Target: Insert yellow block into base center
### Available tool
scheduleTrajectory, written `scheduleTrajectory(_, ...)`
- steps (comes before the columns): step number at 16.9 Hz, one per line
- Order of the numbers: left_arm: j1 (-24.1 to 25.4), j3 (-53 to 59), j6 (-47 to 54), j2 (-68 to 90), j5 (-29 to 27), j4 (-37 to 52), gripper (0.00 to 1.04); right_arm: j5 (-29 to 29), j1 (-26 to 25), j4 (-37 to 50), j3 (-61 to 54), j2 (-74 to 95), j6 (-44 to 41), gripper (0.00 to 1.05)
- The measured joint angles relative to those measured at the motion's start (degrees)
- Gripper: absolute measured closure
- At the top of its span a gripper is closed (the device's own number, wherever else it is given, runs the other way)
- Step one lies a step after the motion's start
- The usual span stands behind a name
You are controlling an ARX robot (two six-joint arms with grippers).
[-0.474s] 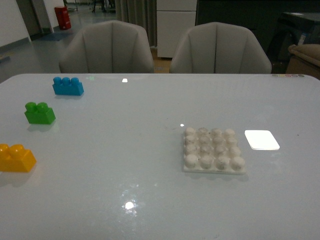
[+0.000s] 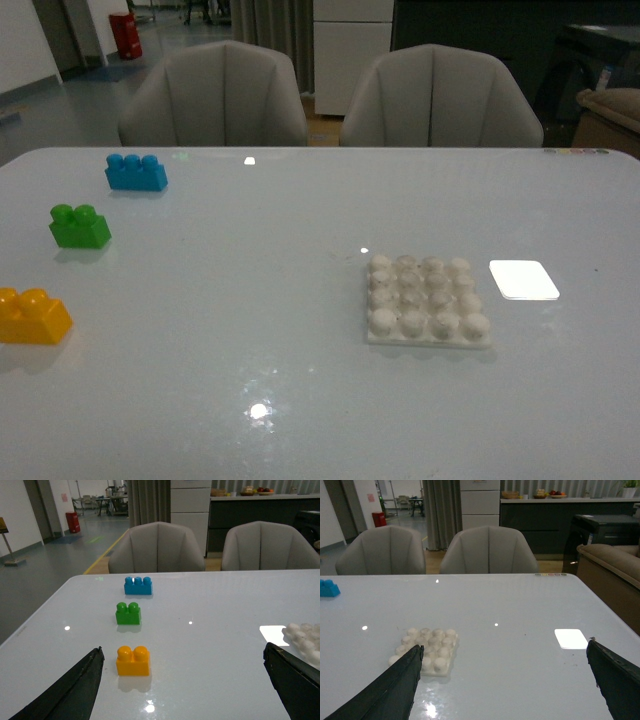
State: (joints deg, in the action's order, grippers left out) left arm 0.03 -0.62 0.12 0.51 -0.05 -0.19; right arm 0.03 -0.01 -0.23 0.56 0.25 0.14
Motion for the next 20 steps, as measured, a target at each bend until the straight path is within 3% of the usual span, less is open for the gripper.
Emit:
scheduleTrajectory(16,0.0,0.0,0.0,0.0,0.0,0.0,0.07,0.0,0.0,0.0,-0.02,0.0,0.0,0.06)
scheduleTrajectory(17,0.0,0.0,0.0,0.0,0.02,0.0,0.07,2.05,0.83,-1.16,0.2,0.52,0.44,0.06)
scheduleTrajectory(18,0.0,0.0,0.0,0.0,-0.04,-0.02,0.07,12.22,3.87,1.66,1.81,7.04,1.66,0.06)
scheduleTrajectory(20,0.0,0.0,0.0,0.0,0.04,-0.04,0.07,15.17,-1.27,14.88,9.6,22.69,1.68,0.06)
